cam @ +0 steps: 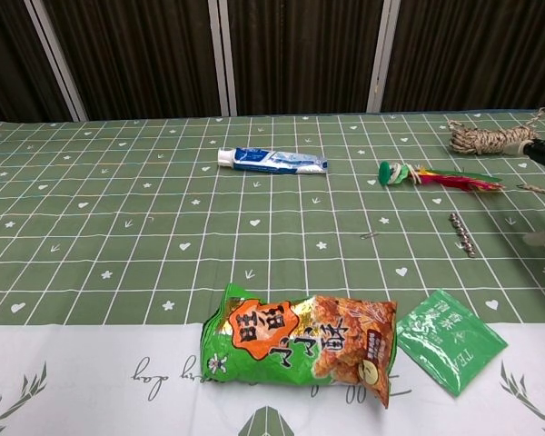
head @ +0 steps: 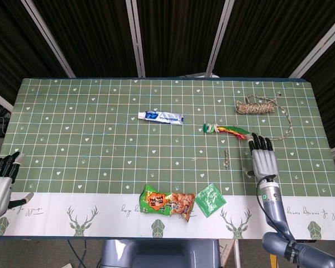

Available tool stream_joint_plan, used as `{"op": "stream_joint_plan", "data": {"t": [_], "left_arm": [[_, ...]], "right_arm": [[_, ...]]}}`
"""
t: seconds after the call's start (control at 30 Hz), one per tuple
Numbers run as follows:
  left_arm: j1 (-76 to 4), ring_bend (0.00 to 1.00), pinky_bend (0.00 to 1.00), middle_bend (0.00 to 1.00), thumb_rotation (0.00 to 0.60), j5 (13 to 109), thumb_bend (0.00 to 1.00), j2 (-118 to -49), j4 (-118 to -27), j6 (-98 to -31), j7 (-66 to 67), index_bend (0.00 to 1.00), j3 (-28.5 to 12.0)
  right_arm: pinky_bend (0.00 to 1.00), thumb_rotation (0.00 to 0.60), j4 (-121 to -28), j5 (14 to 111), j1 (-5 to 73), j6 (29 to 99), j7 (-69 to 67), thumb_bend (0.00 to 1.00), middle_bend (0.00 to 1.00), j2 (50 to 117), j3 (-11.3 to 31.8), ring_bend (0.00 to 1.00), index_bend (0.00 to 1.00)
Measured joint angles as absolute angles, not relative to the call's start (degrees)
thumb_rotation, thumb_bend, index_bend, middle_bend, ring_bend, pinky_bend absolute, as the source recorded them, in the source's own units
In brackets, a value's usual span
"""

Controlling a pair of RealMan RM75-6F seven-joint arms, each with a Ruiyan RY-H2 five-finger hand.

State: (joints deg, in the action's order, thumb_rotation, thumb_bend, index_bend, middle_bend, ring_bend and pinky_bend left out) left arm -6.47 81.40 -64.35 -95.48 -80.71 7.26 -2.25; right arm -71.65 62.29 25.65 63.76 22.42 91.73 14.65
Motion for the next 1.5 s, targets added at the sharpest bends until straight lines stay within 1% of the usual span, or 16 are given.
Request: {"op": "stream_joint_plan", "data": {"t": [0.33,1.23,1.5], "left_arm": [[-6.61,0.0,0.0,0.0,0.6,81.13,0.11,-64.5,-95.51,-80.34,6.87,0.0,-2.25],[-6.96,0.0,0.0,0.0,0.6,79.85,0.11,-64.4,-96.03,-78.87,5.92,0.0,-2.15],[-7.01,0.0,0.0,0.0,0.6,78.77,0.11,-64.06,-96.44,-78.32,5.35,0.0,-2.41]], "right_arm": [[0.03,0.6,-68.12,60.35,26.85,62.91,22.93,0.08,0.0,94.47,14.54,0.0,0.0],[0.03,0.6,-64.68,58.37,28.85,62.6,22.9,0.08,0.0,99.57,14.9,0.0,0.0],[0.03,0.6,-63.7,58.2,29.24,63.83,22.65,0.08,0.0,101.53,15.5,0.0,0.0]]}}
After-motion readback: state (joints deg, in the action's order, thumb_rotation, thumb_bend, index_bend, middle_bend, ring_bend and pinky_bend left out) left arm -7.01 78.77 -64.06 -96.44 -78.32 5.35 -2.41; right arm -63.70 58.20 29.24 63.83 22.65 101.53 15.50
